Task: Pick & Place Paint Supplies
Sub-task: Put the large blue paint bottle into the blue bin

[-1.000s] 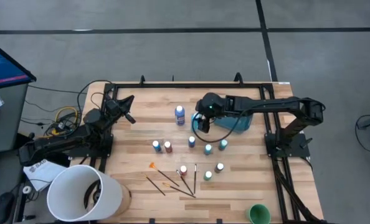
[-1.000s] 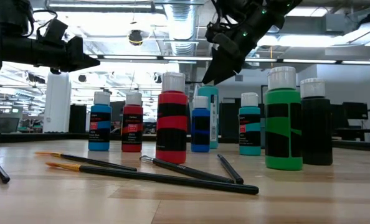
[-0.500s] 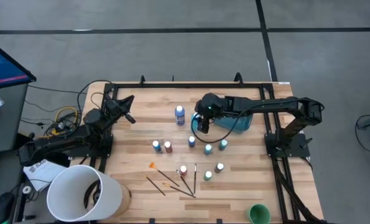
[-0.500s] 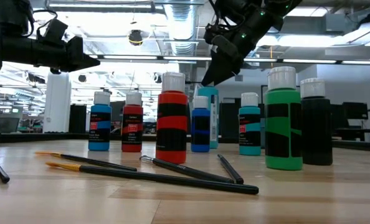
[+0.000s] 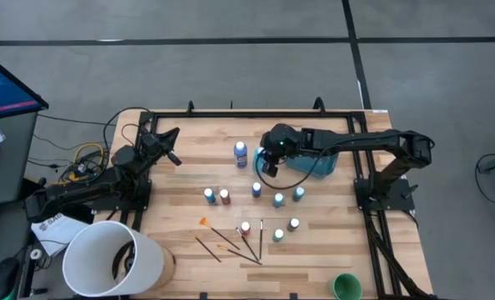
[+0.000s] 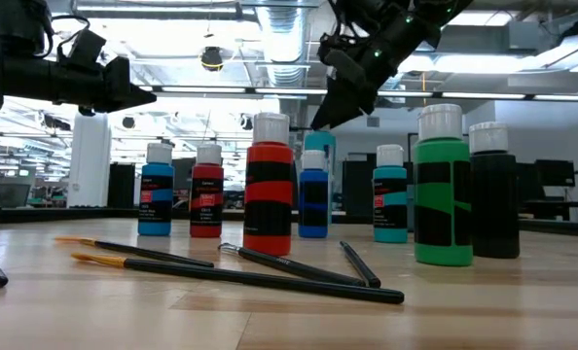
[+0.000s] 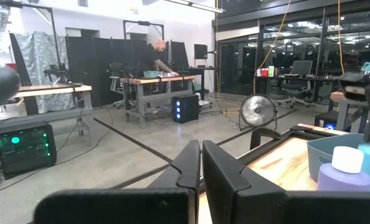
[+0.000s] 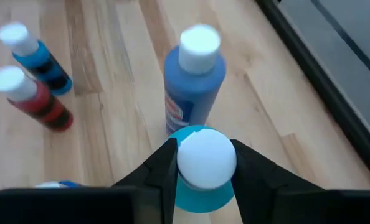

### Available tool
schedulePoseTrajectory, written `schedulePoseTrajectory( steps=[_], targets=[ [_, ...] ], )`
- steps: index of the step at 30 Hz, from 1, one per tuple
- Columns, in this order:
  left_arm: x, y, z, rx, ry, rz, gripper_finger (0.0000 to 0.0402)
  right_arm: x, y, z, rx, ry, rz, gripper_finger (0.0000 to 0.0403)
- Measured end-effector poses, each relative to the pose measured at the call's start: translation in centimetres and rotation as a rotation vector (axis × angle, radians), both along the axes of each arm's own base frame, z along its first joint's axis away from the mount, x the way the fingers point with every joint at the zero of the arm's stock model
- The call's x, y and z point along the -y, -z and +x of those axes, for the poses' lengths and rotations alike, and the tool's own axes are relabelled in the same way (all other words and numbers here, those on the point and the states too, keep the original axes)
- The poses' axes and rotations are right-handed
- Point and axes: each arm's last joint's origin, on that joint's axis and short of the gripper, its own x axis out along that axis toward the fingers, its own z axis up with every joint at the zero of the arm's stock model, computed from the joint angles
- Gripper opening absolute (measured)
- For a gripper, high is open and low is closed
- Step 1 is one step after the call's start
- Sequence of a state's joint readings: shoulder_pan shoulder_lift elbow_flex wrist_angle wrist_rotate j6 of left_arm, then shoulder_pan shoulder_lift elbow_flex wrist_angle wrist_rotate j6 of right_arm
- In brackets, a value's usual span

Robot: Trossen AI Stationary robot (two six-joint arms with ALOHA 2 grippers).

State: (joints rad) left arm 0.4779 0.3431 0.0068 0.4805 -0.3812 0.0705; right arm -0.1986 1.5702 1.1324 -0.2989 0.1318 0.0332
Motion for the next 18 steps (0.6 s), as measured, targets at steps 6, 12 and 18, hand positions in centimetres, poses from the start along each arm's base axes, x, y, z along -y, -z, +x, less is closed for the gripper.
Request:
schedulePoseTrajectory(
  steps=[6,12,18],
  targets=[
    [0.0,0.0,0.0,0.0,0.0,0.0,0.0008,0.0,-2.3,-1.6,0.059,0.029,0.009,0.0111],
    [0.0,0.0,0.0,0.0,0.0,0.0,0.0008,0.2,-6.1,-5.3,0.115,0.139,-0.047,0.0111],
    [0.0,0.0,0.0,0.0,0.0,0.0,0.0008,1.2,-8.1,-9.8,0.077,0.374,-0.087,0.0111]
  ],
)
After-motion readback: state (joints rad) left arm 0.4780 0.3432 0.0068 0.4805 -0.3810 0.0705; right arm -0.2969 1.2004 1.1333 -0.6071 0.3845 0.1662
